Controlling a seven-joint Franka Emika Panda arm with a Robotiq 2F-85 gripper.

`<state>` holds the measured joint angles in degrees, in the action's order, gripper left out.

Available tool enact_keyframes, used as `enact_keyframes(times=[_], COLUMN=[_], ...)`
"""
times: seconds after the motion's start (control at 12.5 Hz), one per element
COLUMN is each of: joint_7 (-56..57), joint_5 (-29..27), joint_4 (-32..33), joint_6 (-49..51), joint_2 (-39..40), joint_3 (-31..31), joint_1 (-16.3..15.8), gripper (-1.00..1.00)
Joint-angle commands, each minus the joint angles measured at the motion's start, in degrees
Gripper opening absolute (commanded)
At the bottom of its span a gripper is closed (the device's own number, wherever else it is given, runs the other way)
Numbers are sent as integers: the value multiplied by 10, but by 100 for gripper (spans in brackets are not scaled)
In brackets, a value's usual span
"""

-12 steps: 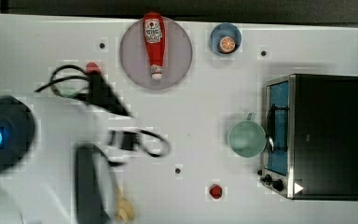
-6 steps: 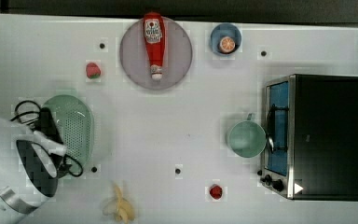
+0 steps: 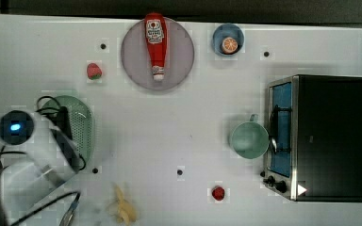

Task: Drag strainer left to right.

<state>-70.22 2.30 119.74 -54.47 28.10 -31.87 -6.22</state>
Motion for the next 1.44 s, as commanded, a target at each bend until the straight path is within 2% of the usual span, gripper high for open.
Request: enact_keyframes(times=[0.08,0.4,0.56,1.12,1.44], joint_7=[-35,-35,-35,-29,34], joint_5=[12,25,25,25,25], joint_4=[1,10,18,94,137], joint_6=[-45,-55,-57,-66,-68], joint_2=[40,57,55,-9,-41], joint_3=[38,78,91,160,201], joint_1=[14,-7,-8,5,20], gripper=[100,100,100,100,100])
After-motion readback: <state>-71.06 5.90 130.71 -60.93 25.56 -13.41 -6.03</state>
